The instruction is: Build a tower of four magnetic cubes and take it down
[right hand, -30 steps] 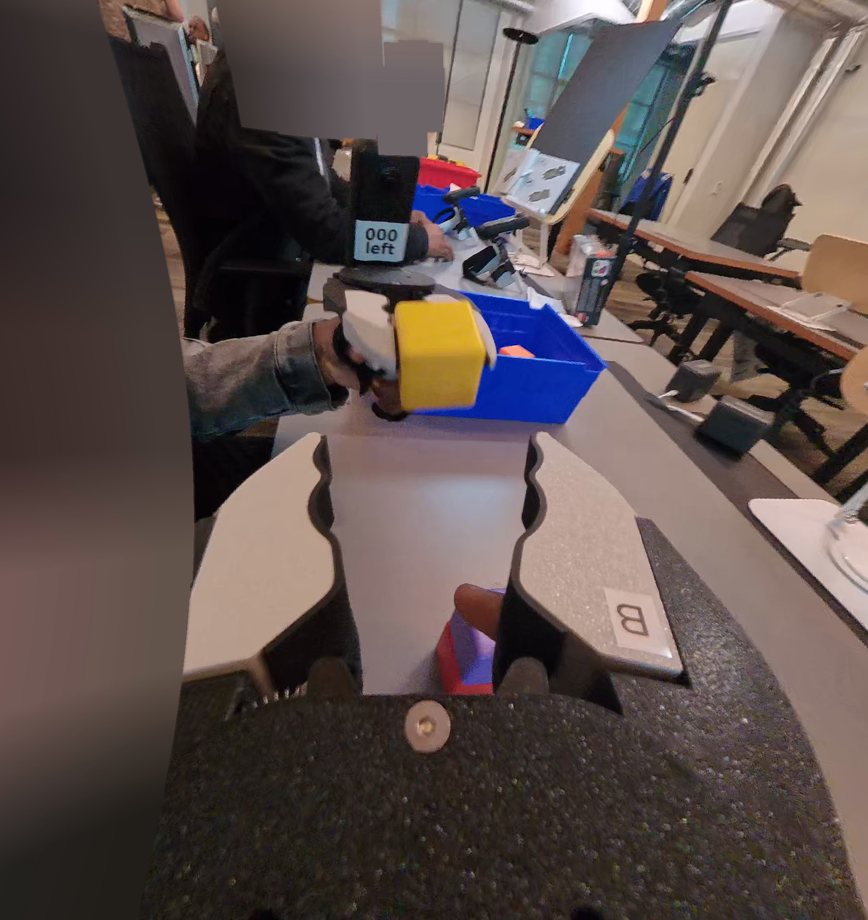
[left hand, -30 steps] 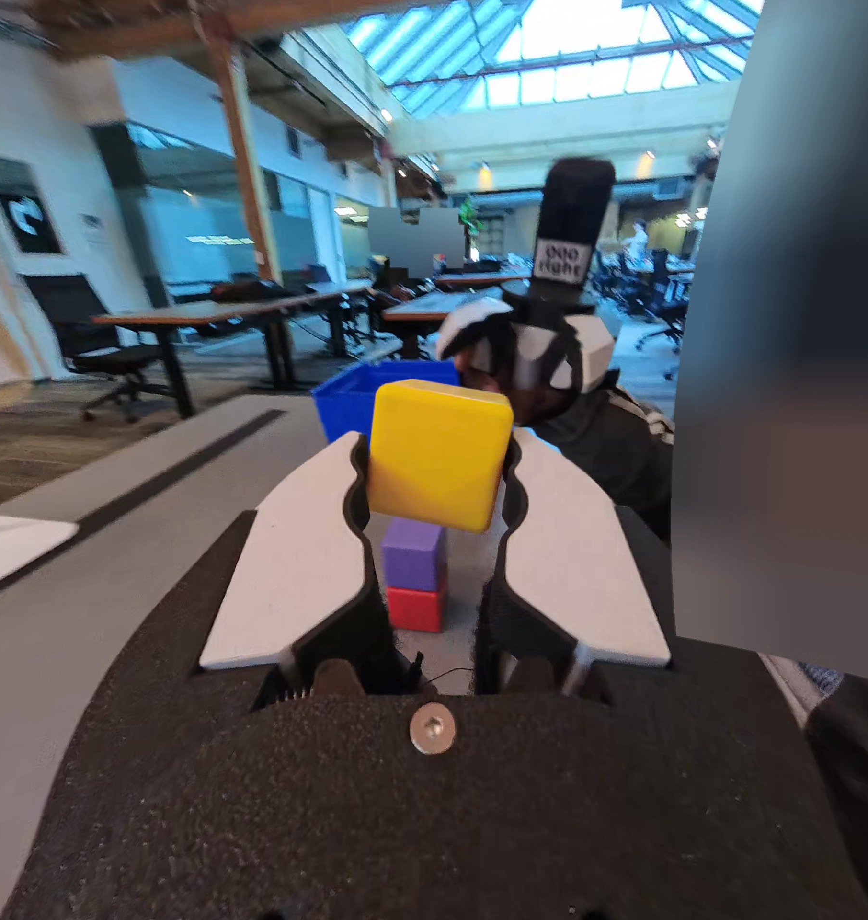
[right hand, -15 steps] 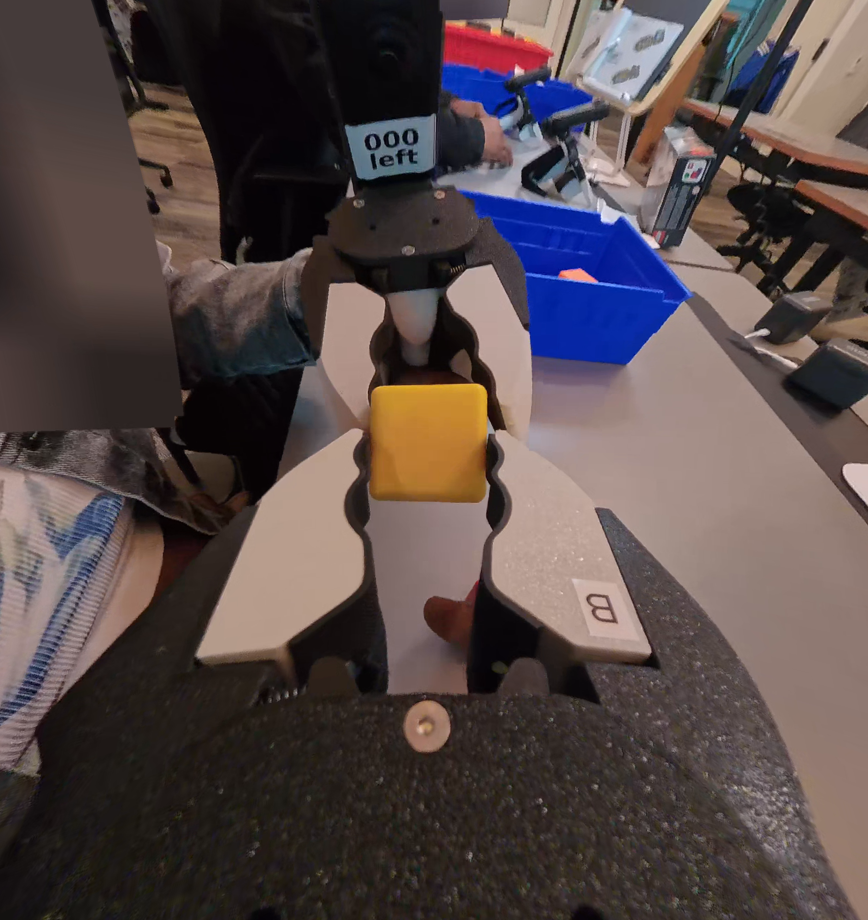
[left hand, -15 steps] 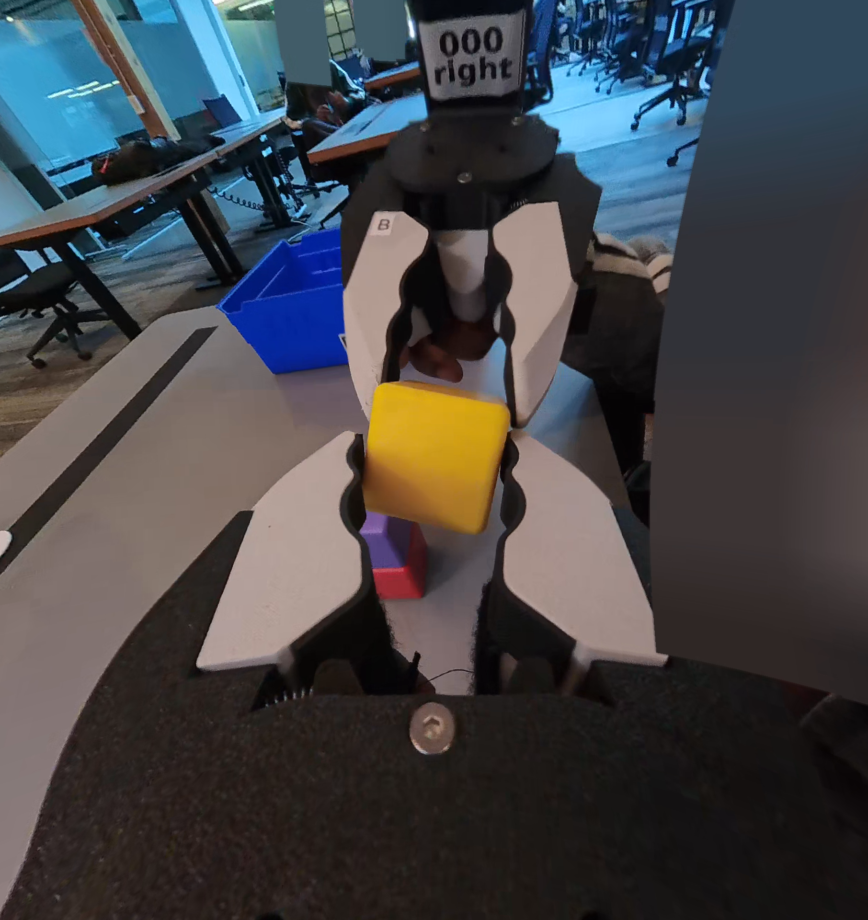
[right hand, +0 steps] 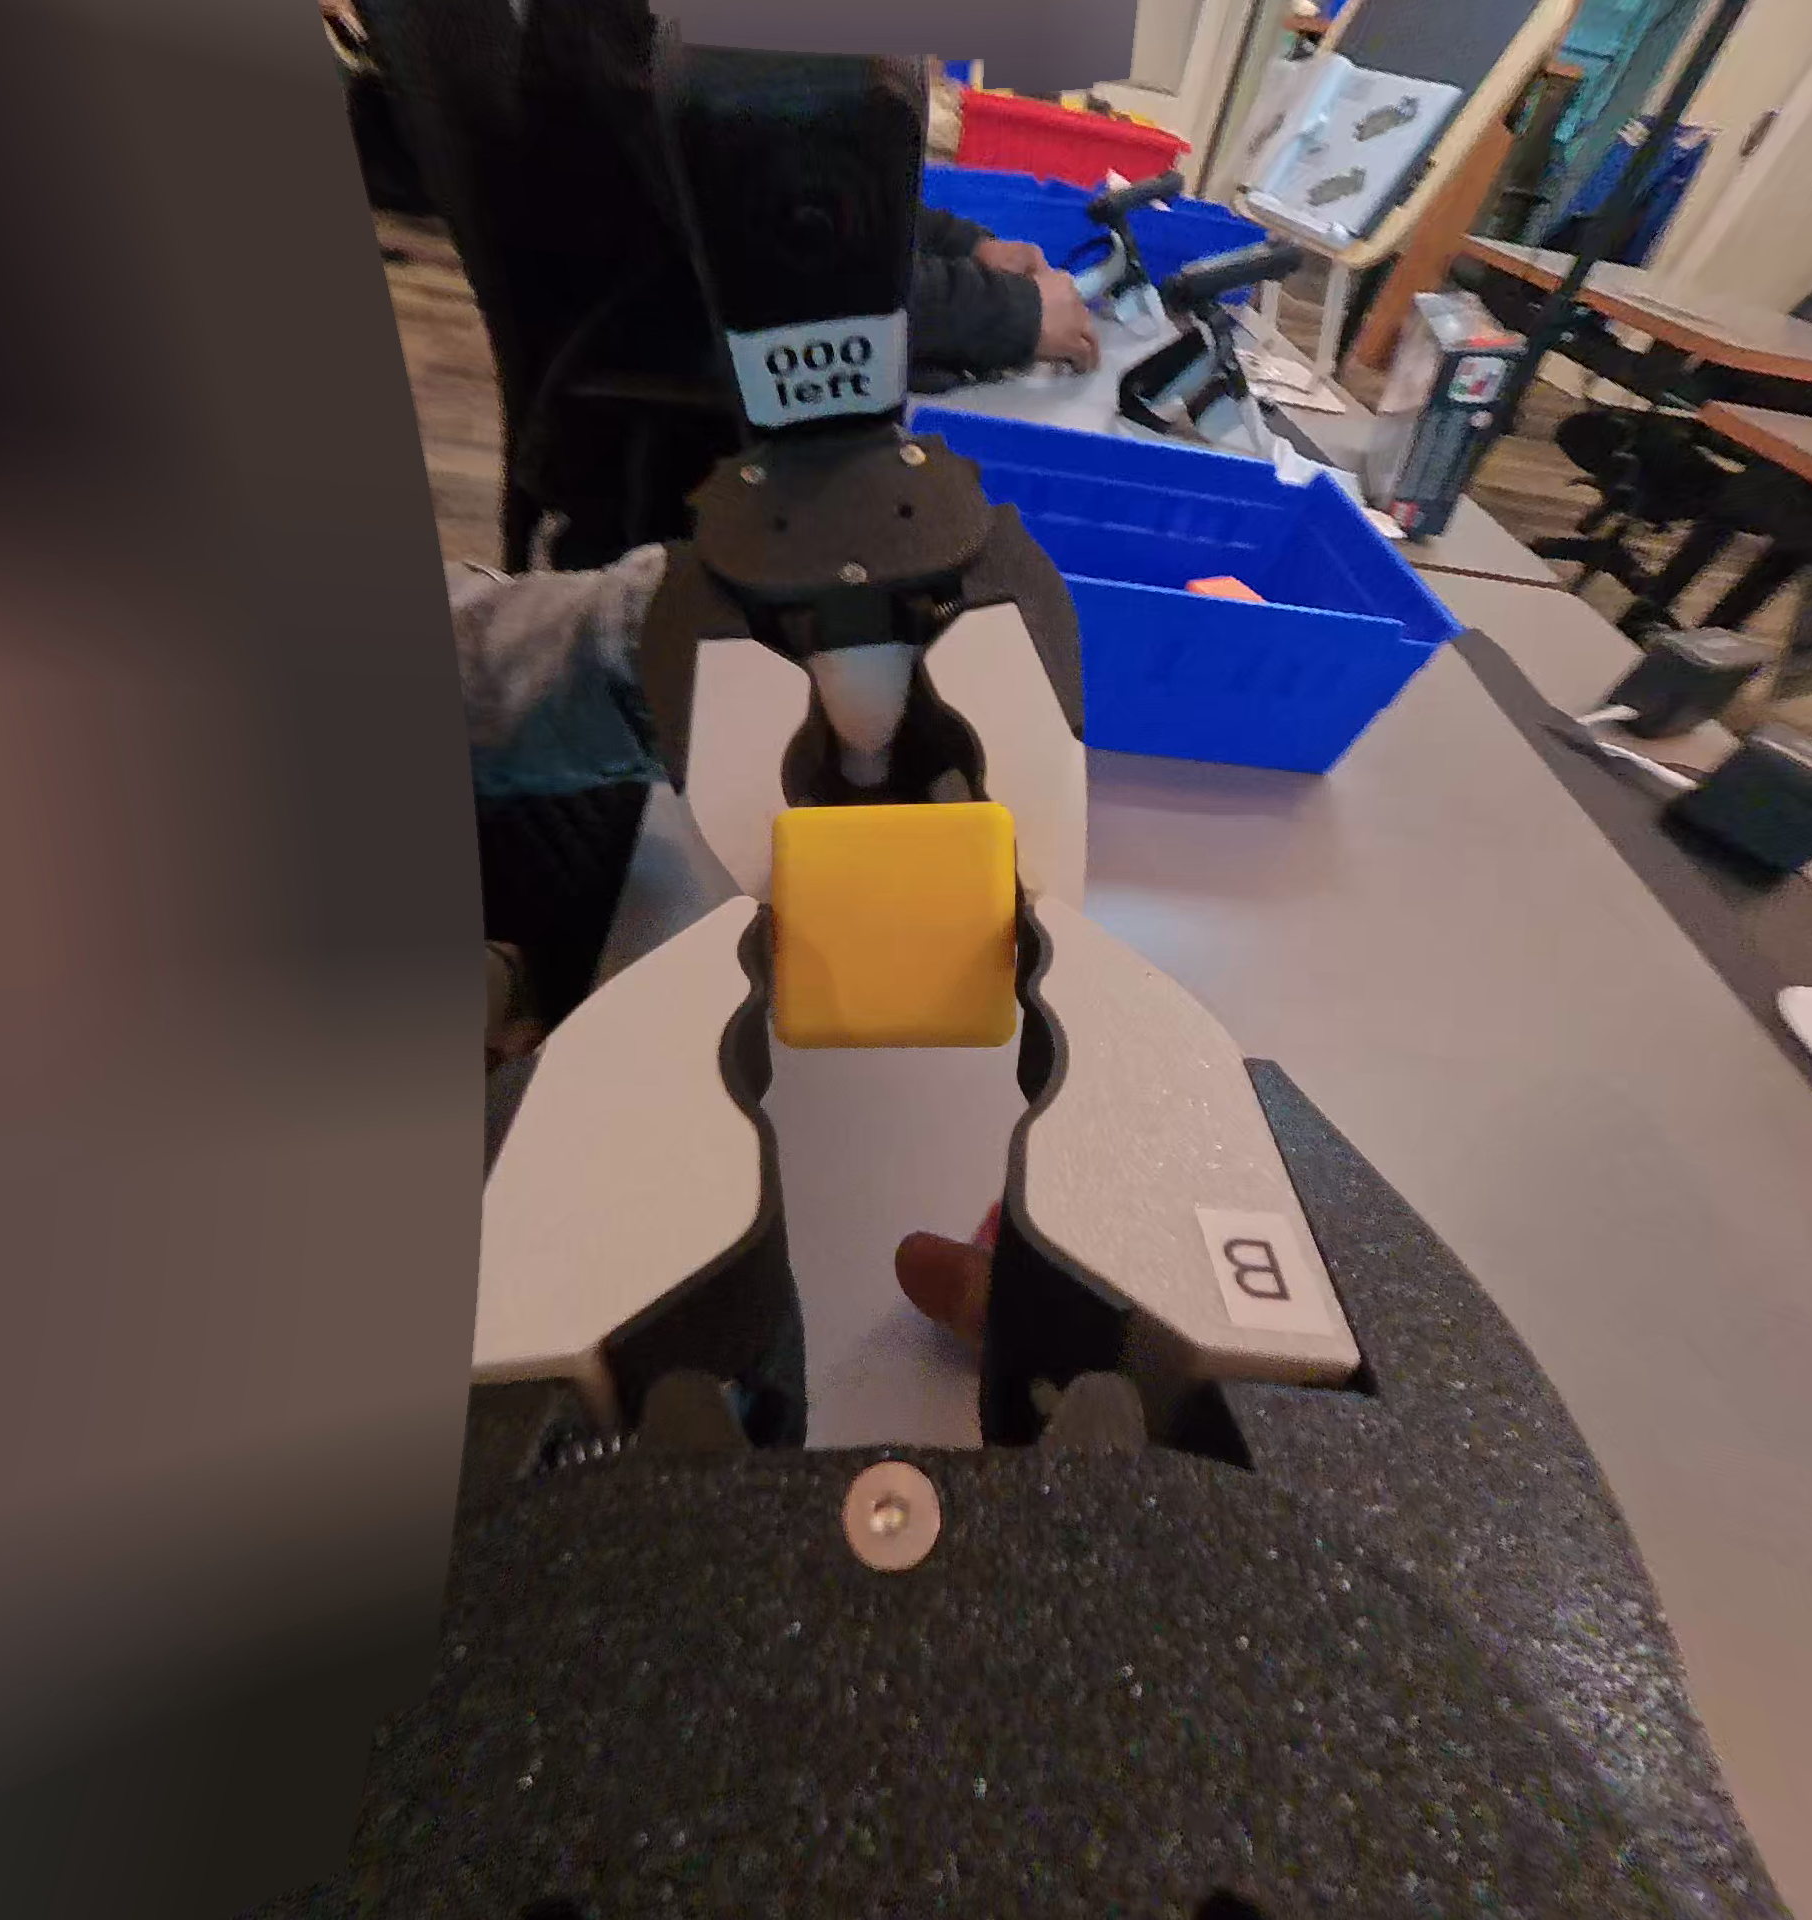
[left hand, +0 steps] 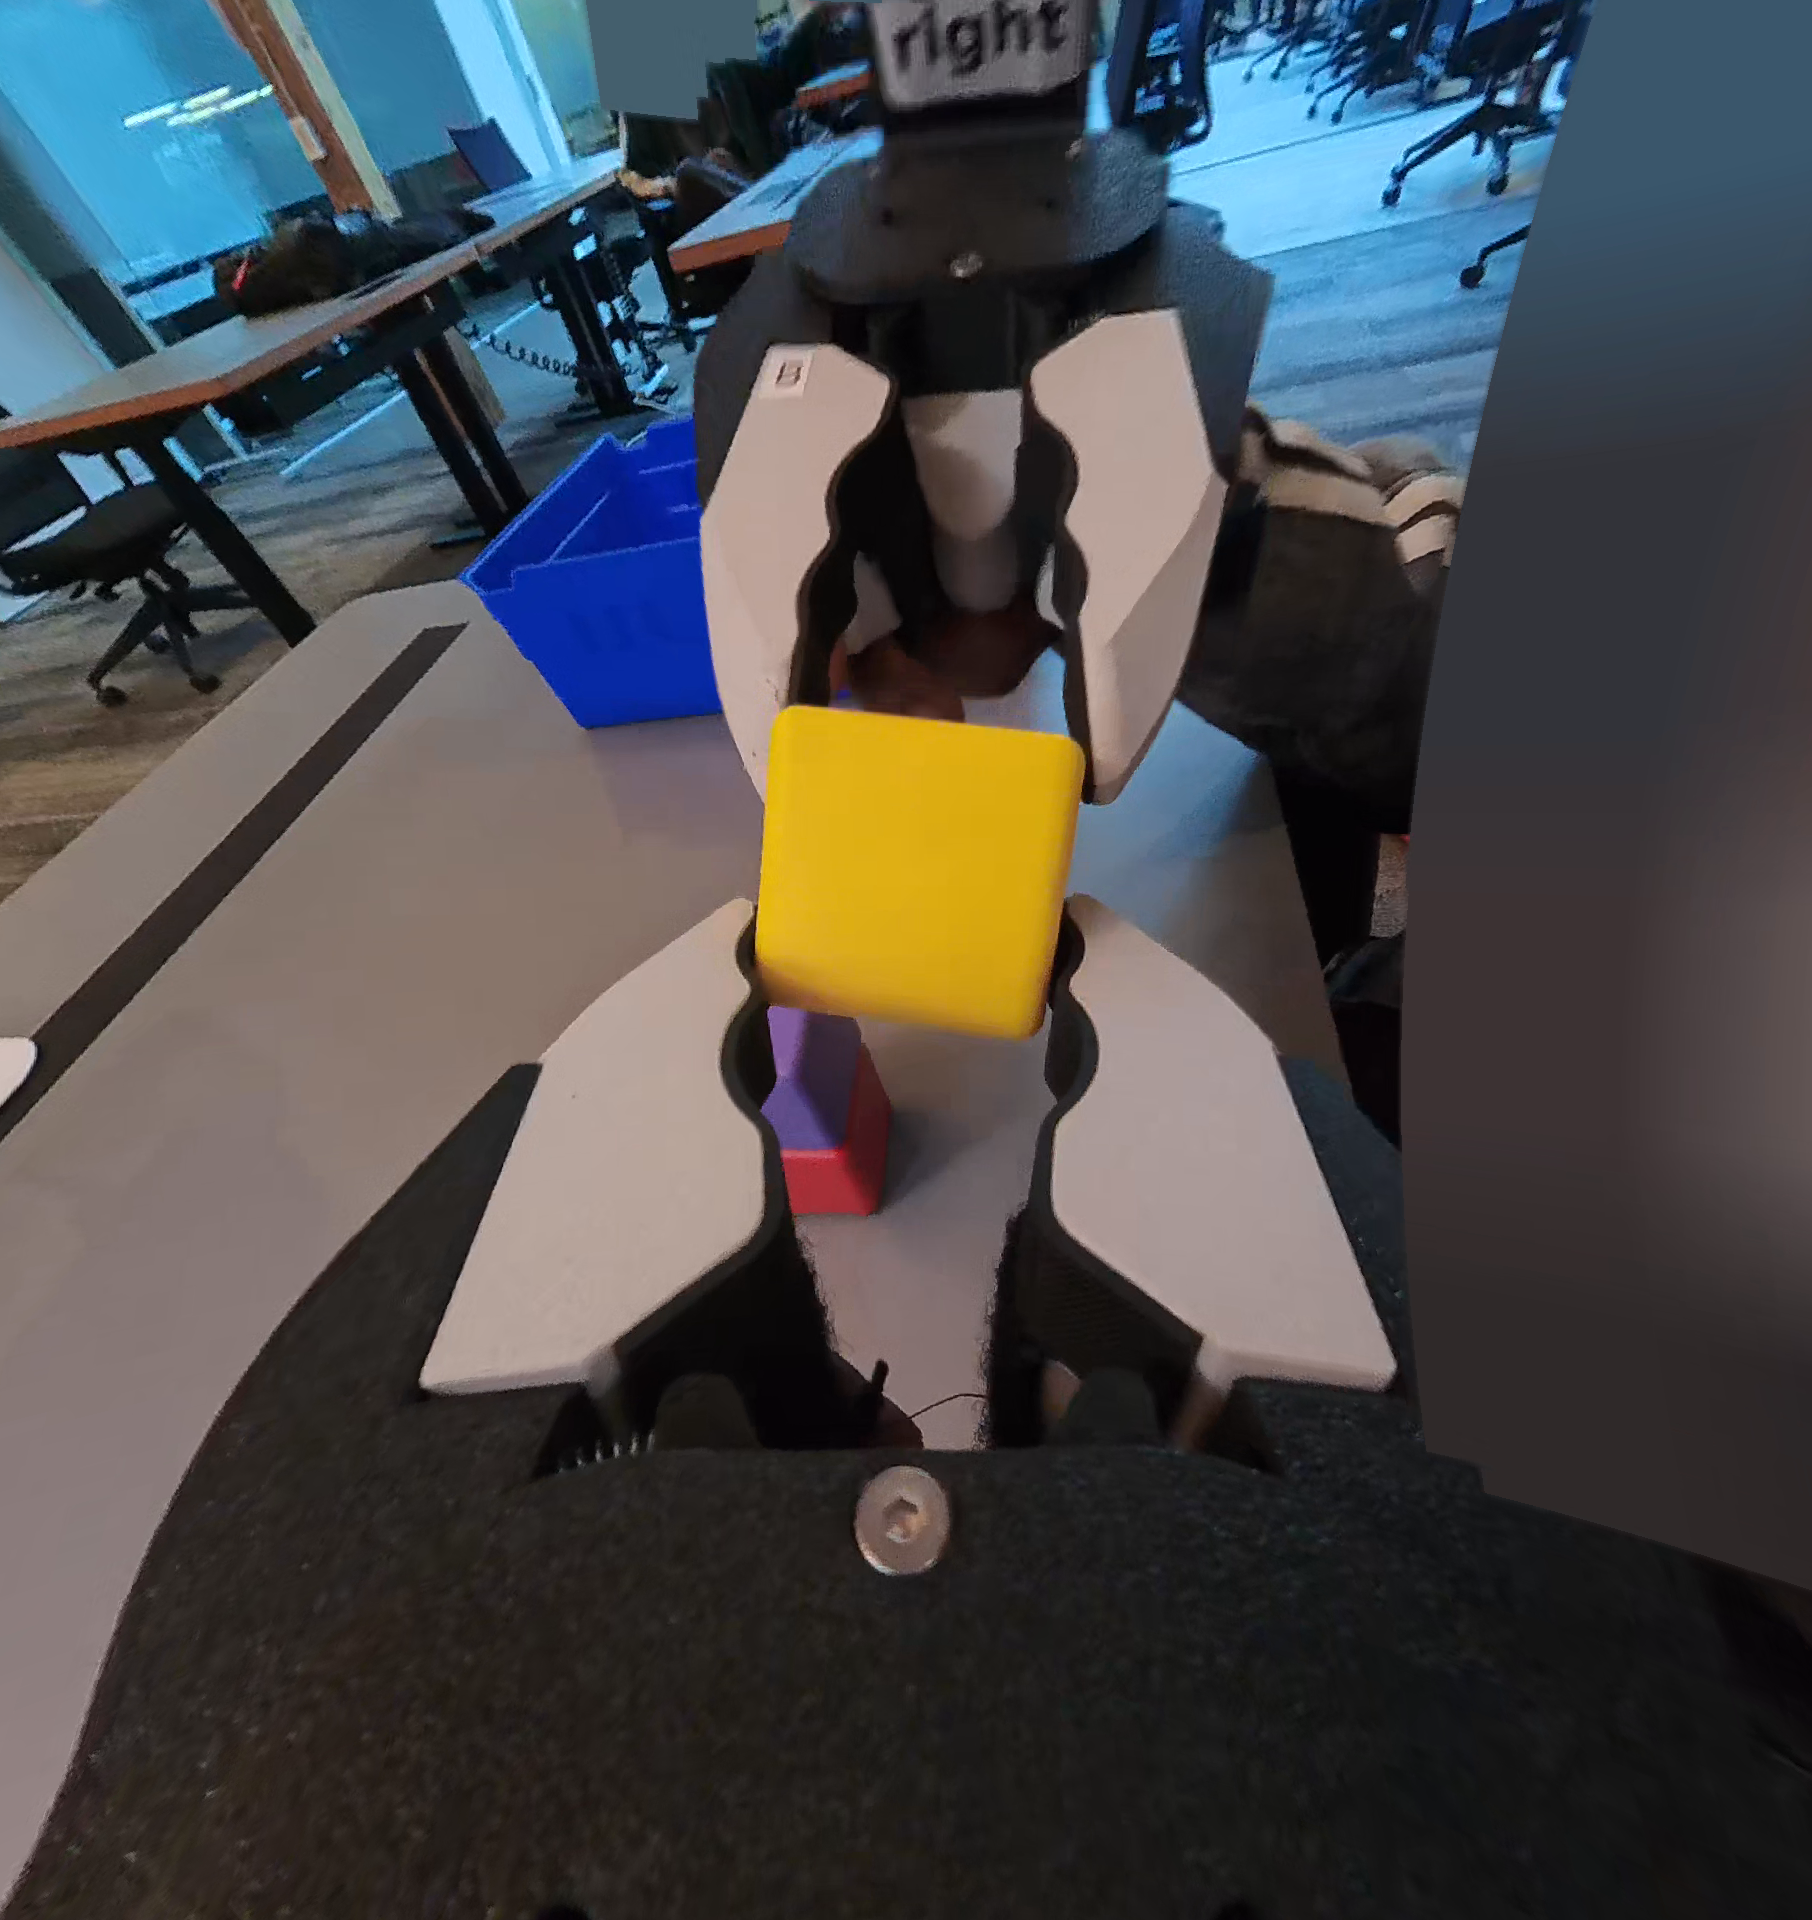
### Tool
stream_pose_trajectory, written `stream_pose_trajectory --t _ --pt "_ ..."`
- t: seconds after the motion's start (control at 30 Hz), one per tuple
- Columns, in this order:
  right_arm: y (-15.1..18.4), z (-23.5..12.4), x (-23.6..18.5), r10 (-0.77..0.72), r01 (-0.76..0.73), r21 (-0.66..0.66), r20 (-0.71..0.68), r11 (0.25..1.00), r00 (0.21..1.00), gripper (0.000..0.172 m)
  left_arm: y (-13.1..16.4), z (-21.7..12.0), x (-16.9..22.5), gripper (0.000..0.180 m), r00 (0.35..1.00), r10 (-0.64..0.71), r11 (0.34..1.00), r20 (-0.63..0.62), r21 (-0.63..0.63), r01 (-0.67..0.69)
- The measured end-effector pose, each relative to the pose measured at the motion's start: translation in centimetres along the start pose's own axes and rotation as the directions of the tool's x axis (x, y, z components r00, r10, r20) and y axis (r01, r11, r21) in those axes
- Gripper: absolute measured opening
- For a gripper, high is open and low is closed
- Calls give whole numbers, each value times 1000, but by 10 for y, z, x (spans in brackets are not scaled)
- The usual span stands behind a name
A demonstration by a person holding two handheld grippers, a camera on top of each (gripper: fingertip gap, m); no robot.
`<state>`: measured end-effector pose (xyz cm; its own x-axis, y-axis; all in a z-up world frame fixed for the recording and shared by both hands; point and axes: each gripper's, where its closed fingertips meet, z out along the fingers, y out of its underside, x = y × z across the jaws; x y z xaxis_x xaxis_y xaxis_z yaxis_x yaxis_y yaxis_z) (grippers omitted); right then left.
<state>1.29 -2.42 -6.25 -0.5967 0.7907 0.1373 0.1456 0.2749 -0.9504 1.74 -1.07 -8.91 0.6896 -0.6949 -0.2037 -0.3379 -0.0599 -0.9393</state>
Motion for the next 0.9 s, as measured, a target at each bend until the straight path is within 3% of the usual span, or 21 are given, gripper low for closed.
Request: stream_pose_trajectory --t 0.03,0.1,0.13,0.33,0.5,0.73,0.8,0.9 --pt "3 0 3 -24 23 -34 -32 999 999 46 2 1 -1 50 1000 -13 1000 11 -15 13" --pt "11 1 3 -81 73 -122 -62 990 995 54 5 3 0 50 1000 -19 999 6 -30 19" --pt "13 3 2 -107 97 -147 -64 984 992 49 5 6 1 50 1000 -15 999 4 -33 15" --pt "3 -11 8 -142 128 -198 -54 972 988 48 -6 7 -4 51 1000 12 1000 28 22 -13" --pt "6 -31 37 -132 99 -382 -60 919 989 48 55 25 -29 89 995 -96 978 21 -182 98" --pt "38 -25 52 -86 82 -629 24 773 996 48 83 57 -41 76 982 -188 967 -11 -178 183" --pt "44 -20 53 -70 84 -660 48 746 996 48 86 59 -41 53 988 -151 975 -3 -163 149" --pt "53 -13 58 -44 69 -707 54 704 998 48 85 60 -40 50 987 -158 978 -7 -143 155"
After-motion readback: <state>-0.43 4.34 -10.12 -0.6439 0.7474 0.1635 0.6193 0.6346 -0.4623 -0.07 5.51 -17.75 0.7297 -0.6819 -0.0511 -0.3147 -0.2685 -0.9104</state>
